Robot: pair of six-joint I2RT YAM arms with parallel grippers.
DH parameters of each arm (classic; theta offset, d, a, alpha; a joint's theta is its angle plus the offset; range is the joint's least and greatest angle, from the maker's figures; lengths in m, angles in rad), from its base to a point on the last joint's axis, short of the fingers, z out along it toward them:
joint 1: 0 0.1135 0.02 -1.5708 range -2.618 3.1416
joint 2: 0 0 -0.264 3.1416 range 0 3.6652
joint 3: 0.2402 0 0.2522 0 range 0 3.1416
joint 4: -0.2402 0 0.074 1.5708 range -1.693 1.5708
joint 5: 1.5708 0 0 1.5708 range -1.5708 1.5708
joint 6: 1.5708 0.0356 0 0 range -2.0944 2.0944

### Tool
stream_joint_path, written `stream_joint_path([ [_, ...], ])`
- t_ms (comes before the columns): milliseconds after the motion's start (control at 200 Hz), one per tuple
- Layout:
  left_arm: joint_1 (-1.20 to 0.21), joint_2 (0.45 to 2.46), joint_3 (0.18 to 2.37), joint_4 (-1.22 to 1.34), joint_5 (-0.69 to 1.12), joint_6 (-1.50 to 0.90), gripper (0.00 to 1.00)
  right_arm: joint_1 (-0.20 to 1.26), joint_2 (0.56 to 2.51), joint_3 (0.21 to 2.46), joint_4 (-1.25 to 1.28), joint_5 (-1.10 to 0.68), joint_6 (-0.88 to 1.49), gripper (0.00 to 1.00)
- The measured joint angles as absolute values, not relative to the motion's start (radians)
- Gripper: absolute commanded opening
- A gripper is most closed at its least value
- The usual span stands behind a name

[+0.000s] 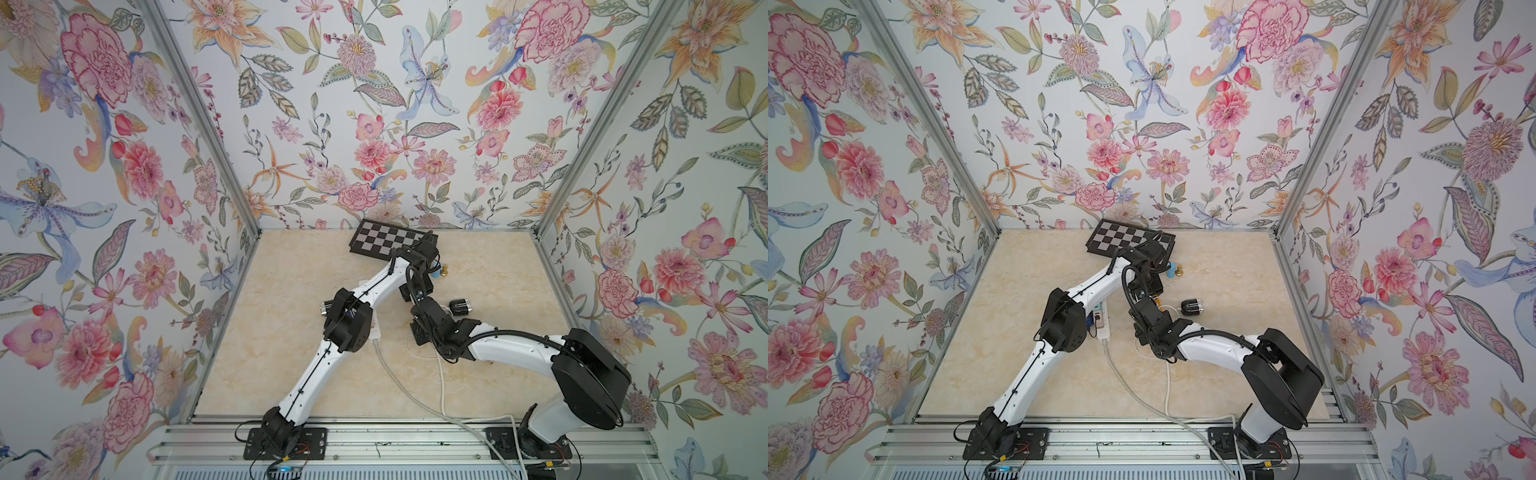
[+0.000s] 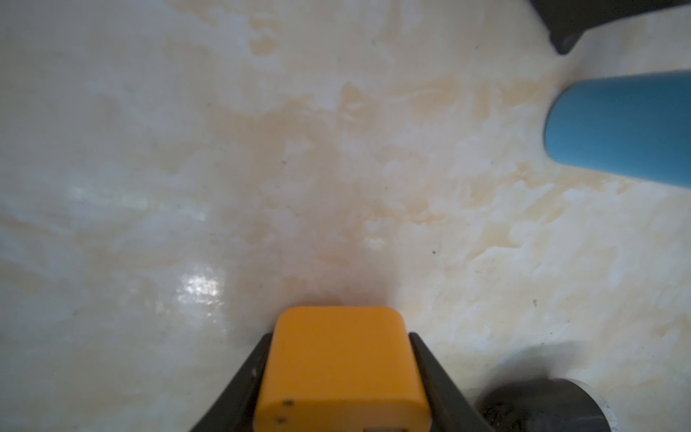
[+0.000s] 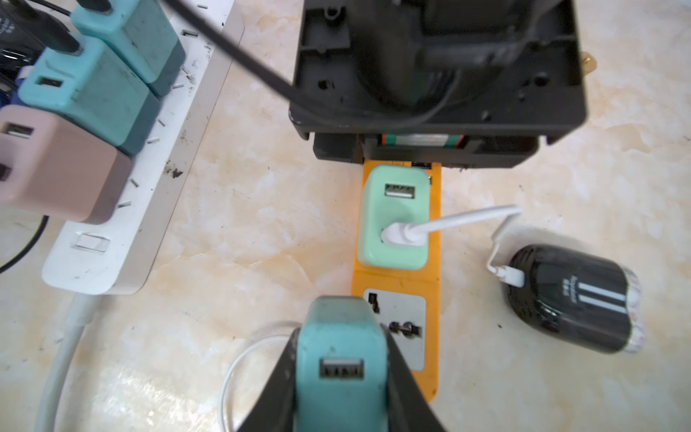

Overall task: Unplug the electric shaver
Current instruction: Remove the plug from the socket.

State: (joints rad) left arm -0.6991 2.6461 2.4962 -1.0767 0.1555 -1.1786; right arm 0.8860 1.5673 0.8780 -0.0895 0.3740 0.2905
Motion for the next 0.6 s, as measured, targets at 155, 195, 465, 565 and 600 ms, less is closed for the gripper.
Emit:
stream_joint_path([
  [155, -0.699, 2.646, 2.496, -1.076, 0.154, -1.179, 0.45, 0.884, 1.480, 0.874, -0.109, 0.358, 0.291, 0.20],
  [195, -0.699, 2.646, 2.496, -1.076, 0.153, -1.179, 0.46, 0.883, 1.449, 0.867, -0.112, 0.352, 0.292, 0.20],
  [465, -0.699, 2.628, 2.461, -1.051, 0.147, -1.177, 0.56, 0.838, 1.234, 0.825, -0.164, 0.299, 0.300, 0.20],
  [565, -0.701, 2.619, 2.446, -1.034, 0.134, -1.168, 0.60, 0.812, 1.182, 0.824, -0.180, 0.264, 0.302, 0.20],
  [600, -0.701, 2.618, 2.441, -1.023, 0.126, -1.166, 0.60, 0.806, 1.167, 0.823, -0.184, 0.253, 0.303, 0.21],
])
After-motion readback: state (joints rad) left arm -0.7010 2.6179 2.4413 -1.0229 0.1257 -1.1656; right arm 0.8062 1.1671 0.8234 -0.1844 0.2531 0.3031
